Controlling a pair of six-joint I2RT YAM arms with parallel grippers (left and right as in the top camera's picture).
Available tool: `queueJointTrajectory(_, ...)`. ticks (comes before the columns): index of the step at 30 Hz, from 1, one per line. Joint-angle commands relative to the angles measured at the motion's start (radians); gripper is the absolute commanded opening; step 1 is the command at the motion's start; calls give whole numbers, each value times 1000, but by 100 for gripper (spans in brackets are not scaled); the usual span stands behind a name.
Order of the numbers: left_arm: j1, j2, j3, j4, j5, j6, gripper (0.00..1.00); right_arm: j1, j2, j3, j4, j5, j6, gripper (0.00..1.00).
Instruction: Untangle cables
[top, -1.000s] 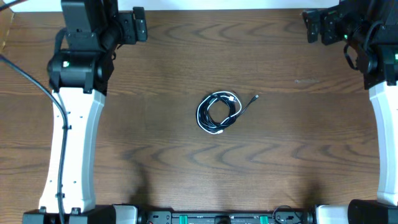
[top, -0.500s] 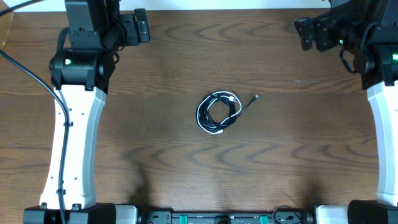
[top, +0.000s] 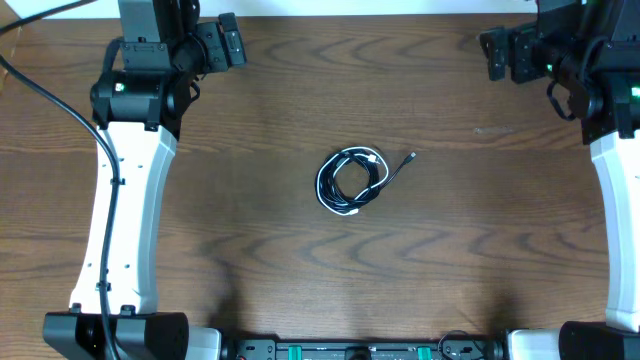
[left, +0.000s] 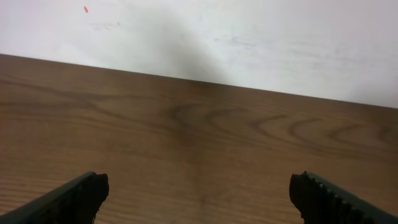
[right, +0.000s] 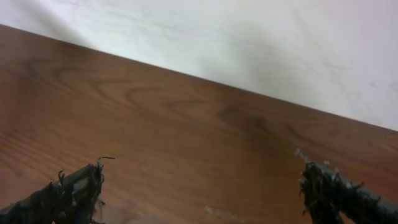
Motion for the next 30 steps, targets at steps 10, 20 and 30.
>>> queueJointTrajectory(10,0,2,0,-1,-12,-13,98,0,-6,18,-58,-2,16,99)
queueJointTrajectory(20,-2,-2,0,11,-1,-13,96,3,-6,19,-49,-129,37,99)
queueJointTrajectory(30,-1,26,0,13,103,-13,96,2,-5,18,-96,-117,-80,99)
